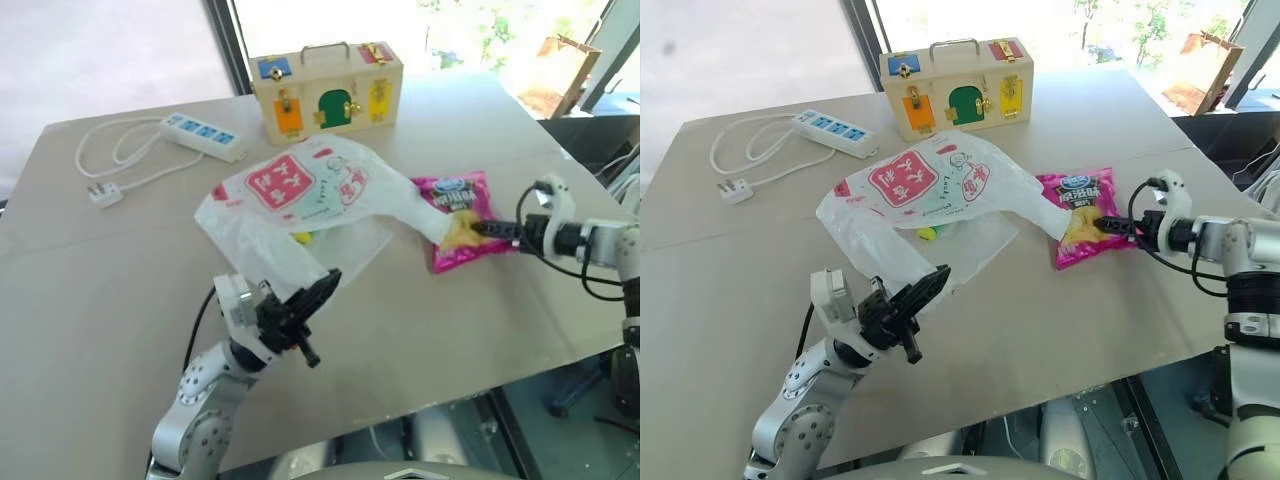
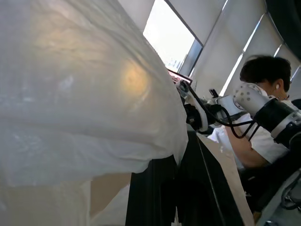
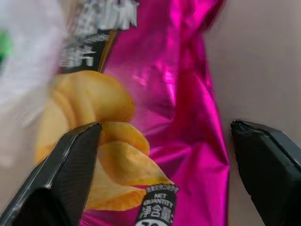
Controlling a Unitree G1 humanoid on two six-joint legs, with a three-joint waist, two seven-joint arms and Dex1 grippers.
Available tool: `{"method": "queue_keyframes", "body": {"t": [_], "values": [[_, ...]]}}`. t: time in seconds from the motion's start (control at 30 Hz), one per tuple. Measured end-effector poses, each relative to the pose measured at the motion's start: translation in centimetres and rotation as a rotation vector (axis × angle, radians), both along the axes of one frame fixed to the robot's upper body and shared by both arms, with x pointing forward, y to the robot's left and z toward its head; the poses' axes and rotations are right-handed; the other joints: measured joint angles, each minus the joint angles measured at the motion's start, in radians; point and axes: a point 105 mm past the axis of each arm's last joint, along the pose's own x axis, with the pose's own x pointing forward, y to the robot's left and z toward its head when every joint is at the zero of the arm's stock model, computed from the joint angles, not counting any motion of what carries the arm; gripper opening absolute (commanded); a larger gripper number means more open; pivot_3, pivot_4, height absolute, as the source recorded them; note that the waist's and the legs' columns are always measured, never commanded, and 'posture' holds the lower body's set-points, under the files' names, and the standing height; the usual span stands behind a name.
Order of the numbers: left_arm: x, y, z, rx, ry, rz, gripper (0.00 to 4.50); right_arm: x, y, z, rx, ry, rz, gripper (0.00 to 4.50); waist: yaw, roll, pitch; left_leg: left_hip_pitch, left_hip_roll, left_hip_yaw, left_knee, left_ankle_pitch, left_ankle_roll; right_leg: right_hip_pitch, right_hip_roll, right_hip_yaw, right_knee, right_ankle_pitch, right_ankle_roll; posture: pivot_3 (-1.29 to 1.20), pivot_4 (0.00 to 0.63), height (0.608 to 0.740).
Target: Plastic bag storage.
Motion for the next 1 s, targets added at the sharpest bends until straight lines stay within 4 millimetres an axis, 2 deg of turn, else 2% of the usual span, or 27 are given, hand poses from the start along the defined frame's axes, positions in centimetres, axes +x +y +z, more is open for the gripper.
{"method": "queue_keyframes", "body": {"t": [0.37, 0.57, 0.7, 0.77, 0.83, 0.87, 0.93, 0.97, 1.0], "values": [[-0.4, 0.2, -0.5, 0.018, 0.008, 0.009, 0.00, -0.2, 1.4, -0.2, 0.194, 0.041, -0.015, 4.45, -0.001, -0.001, -0.002, 0.003, 0.003, 0.001, 0.001, 0.000, 0.000, 0.002, 0.003, 0.002, 0.000, 0.003, -0.001, 0.00, 0.150, 0.740], [-0.4, 0.3, -0.6, 0.027, 0.006, 0.012, 0.00, -0.9, 0.2, -0.2, 0.398, 0.123, -0.099, 4.45, 0.006, -0.001, -0.002, 0.001, 0.002, 0.001, 0.001, 0.000, 0.000, 0.002, 0.002, 0.002, -0.001, 0.003, -0.001, 0.00, 0.150, 0.740], [-0.5, 0.1, -0.6, 0.028, 0.002, 0.002, 0.00, -1.1, 1.4, -0.4, 0.477, 0.158, -0.083, 4.45, 0.001, 0.000, -0.003, 0.002, 0.002, 0.002, 0.001, 0.000, 0.000, 0.002, 0.003, 0.002, -0.001, 0.003, -0.001, 0.00, 0.150, 0.740], [-0.4, 0.1, -0.4, 0.028, -0.006, -0.003, 0.00, -1.0, 3.0, -0.6, 0.506, 0.160, -0.056, 4.45, -0.003, 0.000, -0.003, 0.002, 0.003, 0.002, 0.001, 0.000, 0.000, 0.002, 0.004, 0.003, 0.000, 0.003, -0.001, 0.00, 0.150, 0.740], [-0.4, 0.0, -0.3, 0.032, -0.011, -0.006, 0.00, -0.7, 3.7, -0.6, 0.516, 0.150, -0.054, 4.45, -0.003, 0.001, -0.004, 0.003, 0.003, 0.002, 0.001, 0.000, 0.000, 0.002, 0.004, 0.003, 0.000, 0.003, -0.001, 0.00, 0.150, 0.740], [-0.3, 0.1, -0.3, 0.038, -0.013, -0.009, 0.00, -0.5, 4.1, -0.6, 0.523, 0.136, -0.058, 3.93, -0.003, 0.001, -0.004, 0.003, 0.003, 0.002, 0.001, 0.000, 0.000, 0.002, 0.004, 0.003, 0.000, 0.003, -0.001, 0.00, 0.150, 0.740], [-0.4, 0.1, -0.3, 0.045, -0.011, -0.010, 0.00, -0.2, 4.4, -0.9, 0.525, 0.128, -0.073, 3.22, -0.001, 0.001, -0.004, 0.002, 0.002, 0.002, 0.001, 0.000, 0.000, 0.002, 0.003, 0.003, 0.000, 0.003, -0.001, 0.00, 0.150, 0.740], [-0.4, 0.2, -0.4, 0.046, -0.009, -0.009, 0.00, 0.0, 4.6, -1.0, 0.524, 0.121, -0.082, 2.55, -0.001, 0.002, -0.004, 0.002, 0.002, 0.002, 0.001, 0.000, 0.000, 0.002, 0.003, 0.003, 0.000, 0.003, -0.001, 0.00, 0.150, 0.740], [-0.4, 0.2, -0.4, 0.046, -0.009, -0.009, 0.00, 0.1, 4.6, -1.0, 0.524, 0.116, -0.087, 2.21, 0.000, 0.002, -0.004, 0.002, 0.002, 0.002, 0.001, 0.000, 0.000, 0.002, 0.003, 0.003, 0.000, 0.003, -0.001, 0.00, 0.150, 0.740]]}}
